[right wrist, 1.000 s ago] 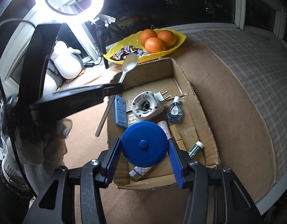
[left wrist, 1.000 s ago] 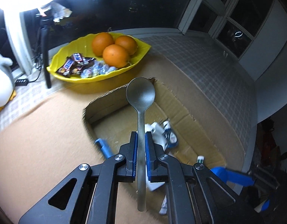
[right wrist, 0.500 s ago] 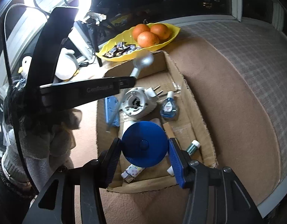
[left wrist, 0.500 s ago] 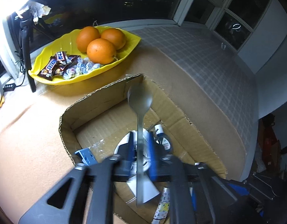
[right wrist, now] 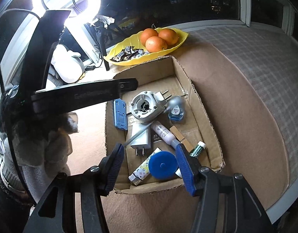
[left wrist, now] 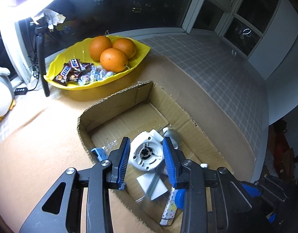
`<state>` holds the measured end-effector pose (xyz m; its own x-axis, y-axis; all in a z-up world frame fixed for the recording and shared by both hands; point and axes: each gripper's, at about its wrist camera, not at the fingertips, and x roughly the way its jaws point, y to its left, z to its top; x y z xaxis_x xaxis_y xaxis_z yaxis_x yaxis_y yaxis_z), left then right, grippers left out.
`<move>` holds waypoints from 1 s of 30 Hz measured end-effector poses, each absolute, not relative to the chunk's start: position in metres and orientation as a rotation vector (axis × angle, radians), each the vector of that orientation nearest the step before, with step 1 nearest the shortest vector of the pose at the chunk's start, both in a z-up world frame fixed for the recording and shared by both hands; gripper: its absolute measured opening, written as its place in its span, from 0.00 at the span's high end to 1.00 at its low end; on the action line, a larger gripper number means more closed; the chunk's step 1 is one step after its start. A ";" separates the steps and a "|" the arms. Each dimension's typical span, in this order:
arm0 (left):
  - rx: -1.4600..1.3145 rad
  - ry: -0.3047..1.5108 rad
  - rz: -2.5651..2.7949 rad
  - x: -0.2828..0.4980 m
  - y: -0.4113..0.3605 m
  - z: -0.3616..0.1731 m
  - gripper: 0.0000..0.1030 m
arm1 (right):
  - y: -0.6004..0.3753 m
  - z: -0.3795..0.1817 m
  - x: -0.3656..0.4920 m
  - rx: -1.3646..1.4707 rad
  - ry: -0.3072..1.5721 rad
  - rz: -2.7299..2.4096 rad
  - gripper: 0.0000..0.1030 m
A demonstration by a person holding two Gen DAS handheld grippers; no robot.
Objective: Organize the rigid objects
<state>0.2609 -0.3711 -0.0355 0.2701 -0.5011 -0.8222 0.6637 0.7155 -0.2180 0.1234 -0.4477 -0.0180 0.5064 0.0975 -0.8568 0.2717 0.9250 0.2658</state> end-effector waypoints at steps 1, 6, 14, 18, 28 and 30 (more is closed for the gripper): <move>0.179 1.030 -0.790 0.260 -0.369 -0.034 0.68 | -0.447 -0.016 0.122 0.390 1.039 -0.111 0.50; 0.149 1.019 -0.785 0.253 -0.352 -0.026 0.68 | -0.443 -0.010 0.116 0.376 1.033 -0.118 0.50; 0.135 0.987 -0.759 0.233 -0.317 -0.010 0.68 | -0.429 -0.002 0.111 0.372 1.024 -0.108 0.50; 0.131 0.974 -0.740 0.224 -0.298 -0.005 0.68 | -0.415 0.004 0.112 0.357 1.016 -0.097 0.50; 0.083 0.963 -0.640 0.200 -0.228 0.000 0.67 | -0.376 0.009 0.123 0.335 1.014 -0.035 0.50; 0.072 0.963 -0.614 0.198 -0.214 0.000 0.62 | -0.369 0.009 0.124 0.331 1.013 -0.021 0.50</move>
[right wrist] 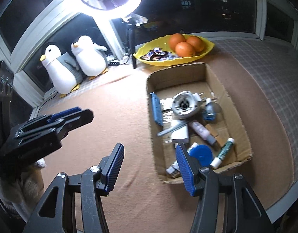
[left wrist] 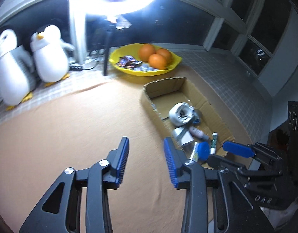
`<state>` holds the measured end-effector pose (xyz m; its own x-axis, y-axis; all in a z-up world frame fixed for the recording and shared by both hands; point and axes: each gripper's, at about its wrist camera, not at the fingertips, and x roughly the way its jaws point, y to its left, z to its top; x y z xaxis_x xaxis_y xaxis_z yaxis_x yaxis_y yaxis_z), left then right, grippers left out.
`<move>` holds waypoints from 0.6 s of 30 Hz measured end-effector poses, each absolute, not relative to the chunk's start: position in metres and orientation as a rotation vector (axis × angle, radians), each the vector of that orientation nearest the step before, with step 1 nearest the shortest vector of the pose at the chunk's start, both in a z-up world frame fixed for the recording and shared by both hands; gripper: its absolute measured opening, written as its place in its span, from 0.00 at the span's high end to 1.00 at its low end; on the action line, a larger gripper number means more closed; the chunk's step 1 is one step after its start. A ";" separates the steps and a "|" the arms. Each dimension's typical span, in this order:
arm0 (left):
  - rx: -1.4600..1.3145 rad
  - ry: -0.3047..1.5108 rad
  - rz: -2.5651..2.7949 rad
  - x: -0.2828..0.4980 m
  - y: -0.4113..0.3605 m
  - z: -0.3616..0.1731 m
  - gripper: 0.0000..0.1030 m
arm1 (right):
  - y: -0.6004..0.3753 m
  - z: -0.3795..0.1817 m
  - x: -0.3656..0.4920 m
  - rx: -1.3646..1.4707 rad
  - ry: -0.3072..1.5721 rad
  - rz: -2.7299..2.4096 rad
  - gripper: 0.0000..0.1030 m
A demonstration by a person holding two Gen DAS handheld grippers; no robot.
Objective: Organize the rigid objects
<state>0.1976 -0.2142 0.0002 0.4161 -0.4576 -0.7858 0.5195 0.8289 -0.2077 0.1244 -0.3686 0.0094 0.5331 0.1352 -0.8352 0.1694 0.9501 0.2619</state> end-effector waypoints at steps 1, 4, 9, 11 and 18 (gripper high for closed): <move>0.068 0.961 -0.598 0.196 -0.207 0.001 0.60 | -0.364 0.010 0.125 0.329 1.011 -0.013 0.50; 0.064 0.948 -0.537 0.188 -0.183 0.003 0.58 | -0.350 0.013 0.128 0.311 1.000 0.008 0.50; 0.067 0.914 -0.441 0.174 -0.149 0.009 0.48 | -0.322 0.019 0.131 0.282 0.983 0.050 0.50; 0.054 0.912 -0.427 0.169 -0.138 0.009 0.42 | -0.313 0.021 0.132 0.271 0.974 0.059 0.50; 0.039 0.900 -0.323 0.152 -0.105 0.012 0.29 | -0.280 0.030 0.134 0.235 0.946 0.104 0.41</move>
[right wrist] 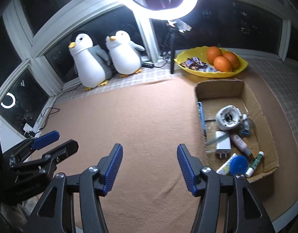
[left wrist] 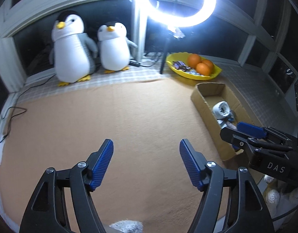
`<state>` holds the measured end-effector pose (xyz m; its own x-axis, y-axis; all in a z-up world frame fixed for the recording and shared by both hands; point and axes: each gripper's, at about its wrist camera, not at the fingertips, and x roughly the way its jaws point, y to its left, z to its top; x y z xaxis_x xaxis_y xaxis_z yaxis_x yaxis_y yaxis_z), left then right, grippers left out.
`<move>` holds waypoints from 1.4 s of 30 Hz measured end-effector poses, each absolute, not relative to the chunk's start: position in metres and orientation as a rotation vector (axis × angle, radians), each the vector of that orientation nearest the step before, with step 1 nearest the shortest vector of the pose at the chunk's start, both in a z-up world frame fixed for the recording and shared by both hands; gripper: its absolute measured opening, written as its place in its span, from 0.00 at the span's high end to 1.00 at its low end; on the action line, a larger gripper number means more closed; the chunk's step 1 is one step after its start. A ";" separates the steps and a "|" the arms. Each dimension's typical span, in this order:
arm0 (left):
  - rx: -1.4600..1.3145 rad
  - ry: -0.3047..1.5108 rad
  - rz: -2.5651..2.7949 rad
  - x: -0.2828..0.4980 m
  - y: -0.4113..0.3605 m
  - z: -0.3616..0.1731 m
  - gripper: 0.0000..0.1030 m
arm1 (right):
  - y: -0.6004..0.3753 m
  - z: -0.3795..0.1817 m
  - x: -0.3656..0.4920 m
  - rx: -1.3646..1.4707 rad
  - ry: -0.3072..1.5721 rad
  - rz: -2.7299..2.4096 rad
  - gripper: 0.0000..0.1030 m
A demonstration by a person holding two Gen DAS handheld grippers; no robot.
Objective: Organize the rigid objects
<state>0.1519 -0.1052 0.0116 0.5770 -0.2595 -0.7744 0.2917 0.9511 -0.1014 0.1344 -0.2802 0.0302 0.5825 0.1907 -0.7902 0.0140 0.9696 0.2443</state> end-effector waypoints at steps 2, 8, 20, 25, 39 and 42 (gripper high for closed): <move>0.025 0.899 -0.298 0.149 -0.097 0.012 0.28 | -0.271 0.032 0.134 0.223 0.936 0.112 0.37; -0.006 0.894 -0.247 0.140 -0.078 0.014 0.24 | -0.255 0.031 0.134 0.208 0.942 0.137 0.30; -0.018 0.897 -0.196 0.135 -0.063 0.012 0.23 | -0.237 0.027 0.134 0.184 0.949 0.160 0.30; -0.026 0.895 -0.182 0.136 -0.058 0.012 0.23 | -0.230 0.027 0.136 0.168 0.947 0.173 0.30; -0.026 0.902 -0.178 0.142 -0.060 0.008 0.23 | -0.227 0.025 0.140 0.155 0.947 0.177 0.30; -0.026 0.901 -0.183 0.142 -0.060 0.007 0.23 | -0.228 0.023 0.141 0.158 0.952 0.173 0.30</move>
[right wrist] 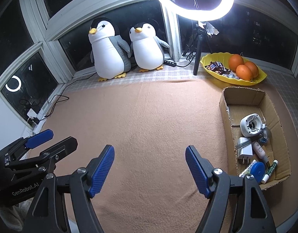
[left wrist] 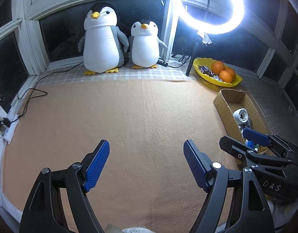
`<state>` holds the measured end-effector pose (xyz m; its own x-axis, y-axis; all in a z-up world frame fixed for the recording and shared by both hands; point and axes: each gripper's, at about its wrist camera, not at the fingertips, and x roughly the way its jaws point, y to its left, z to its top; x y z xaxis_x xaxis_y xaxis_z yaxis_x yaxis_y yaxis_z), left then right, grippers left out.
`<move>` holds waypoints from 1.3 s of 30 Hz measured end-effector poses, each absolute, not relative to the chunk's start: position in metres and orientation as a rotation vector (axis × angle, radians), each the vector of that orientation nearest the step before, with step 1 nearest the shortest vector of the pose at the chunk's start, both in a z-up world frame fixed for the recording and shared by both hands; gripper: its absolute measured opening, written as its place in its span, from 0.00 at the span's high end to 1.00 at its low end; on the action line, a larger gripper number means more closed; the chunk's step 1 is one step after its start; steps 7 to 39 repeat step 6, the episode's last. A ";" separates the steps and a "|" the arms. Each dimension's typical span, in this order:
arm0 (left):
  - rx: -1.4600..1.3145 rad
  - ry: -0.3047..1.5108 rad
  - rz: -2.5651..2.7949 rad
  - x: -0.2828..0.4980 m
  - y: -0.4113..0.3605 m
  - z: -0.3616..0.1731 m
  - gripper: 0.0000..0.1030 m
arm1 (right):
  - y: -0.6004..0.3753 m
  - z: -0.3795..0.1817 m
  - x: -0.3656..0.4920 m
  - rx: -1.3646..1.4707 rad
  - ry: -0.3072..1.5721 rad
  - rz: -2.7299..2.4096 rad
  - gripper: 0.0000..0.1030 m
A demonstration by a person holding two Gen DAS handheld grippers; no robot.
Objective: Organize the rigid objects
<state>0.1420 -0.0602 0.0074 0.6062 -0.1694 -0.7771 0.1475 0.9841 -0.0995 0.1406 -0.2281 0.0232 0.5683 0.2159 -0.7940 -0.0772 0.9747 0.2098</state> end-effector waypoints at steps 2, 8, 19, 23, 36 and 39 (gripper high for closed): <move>-0.023 0.897 -0.184 0.142 -0.061 0.007 0.23 | -0.229 0.022 0.141 0.161 0.955 0.172 0.30; -0.024 0.906 -0.182 0.143 -0.061 0.005 0.23 | -0.230 0.020 0.141 0.163 0.959 0.170 0.30; -0.024 0.906 -0.182 0.143 -0.061 0.005 0.23 | -0.230 0.020 0.141 0.163 0.959 0.170 0.30; -0.024 0.906 -0.182 0.143 -0.061 0.005 0.23 | -0.230 0.020 0.141 0.163 0.959 0.170 0.30; -0.024 0.906 -0.182 0.143 -0.061 0.005 0.23 | -0.230 0.020 0.141 0.163 0.959 0.170 0.30; -0.024 0.906 -0.182 0.143 -0.061 0.005 0.23 | -0.230 0.020 0.141 0.163 0.959 0.170 0.30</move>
